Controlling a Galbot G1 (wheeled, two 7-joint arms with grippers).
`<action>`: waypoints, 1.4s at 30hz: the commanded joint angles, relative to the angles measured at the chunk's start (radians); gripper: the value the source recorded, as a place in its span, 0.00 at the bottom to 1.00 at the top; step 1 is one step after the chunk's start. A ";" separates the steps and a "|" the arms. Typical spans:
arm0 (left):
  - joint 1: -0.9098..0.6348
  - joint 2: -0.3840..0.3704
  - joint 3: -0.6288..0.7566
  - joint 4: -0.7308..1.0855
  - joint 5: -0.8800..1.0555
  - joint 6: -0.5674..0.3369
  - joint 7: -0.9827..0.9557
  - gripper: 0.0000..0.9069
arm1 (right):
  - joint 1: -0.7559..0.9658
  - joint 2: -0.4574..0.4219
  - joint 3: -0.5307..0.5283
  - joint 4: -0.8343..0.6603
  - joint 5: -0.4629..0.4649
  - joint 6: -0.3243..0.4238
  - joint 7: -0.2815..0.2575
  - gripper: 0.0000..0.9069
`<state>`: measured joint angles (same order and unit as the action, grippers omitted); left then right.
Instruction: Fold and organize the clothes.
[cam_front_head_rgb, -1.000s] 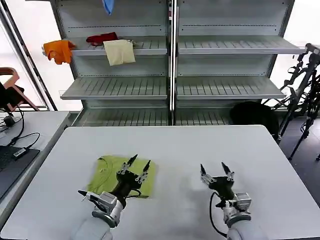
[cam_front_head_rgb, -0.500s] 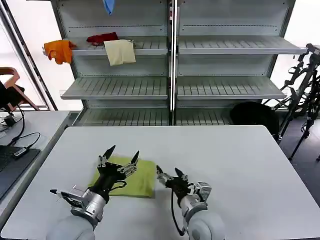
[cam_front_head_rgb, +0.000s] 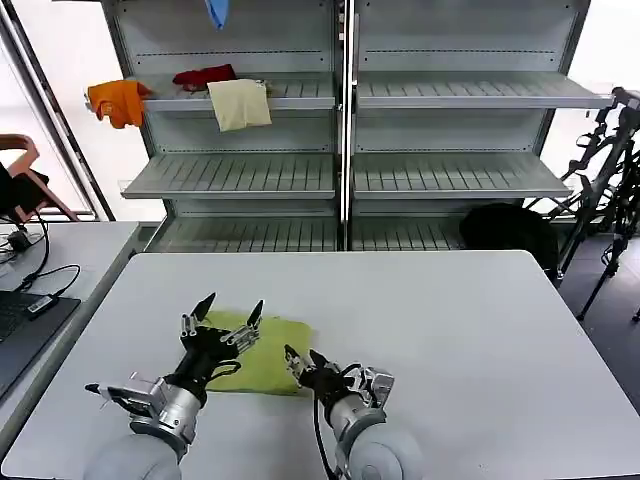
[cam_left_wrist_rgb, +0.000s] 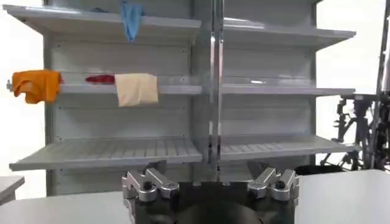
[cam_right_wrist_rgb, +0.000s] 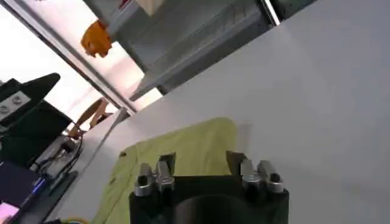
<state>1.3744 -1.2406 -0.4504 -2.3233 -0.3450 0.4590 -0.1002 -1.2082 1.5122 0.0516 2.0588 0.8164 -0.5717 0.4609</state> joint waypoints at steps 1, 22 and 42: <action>0.008 -0.005 -0.020 -0.001 -0.014 -0.003 -0.004 1.00 | 0.011 0.012 -0.021 -0.016 0.049 -0.014 0.088 0.27; 0.008 -0.012 -0.019 -0.001 -0.015 -0.009 -0.007 1.00 | 0.014 0.014 -0.036 -0.065 -0.033 -0.015 0.077 0.00; 0.025 -0.012 -0.023 -0.009 -0.015 -0.011 -0.007 1.00 | 0.013 -0.060 0.093 0.069 -0.018 -0.014 0.048 0.00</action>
<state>1.3956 -1.2521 -0.4730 -2.3318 -0.3594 0.4484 -0.1082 -1.1987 1.5059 0.0544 2.0384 0.7824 -0.5859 0.5156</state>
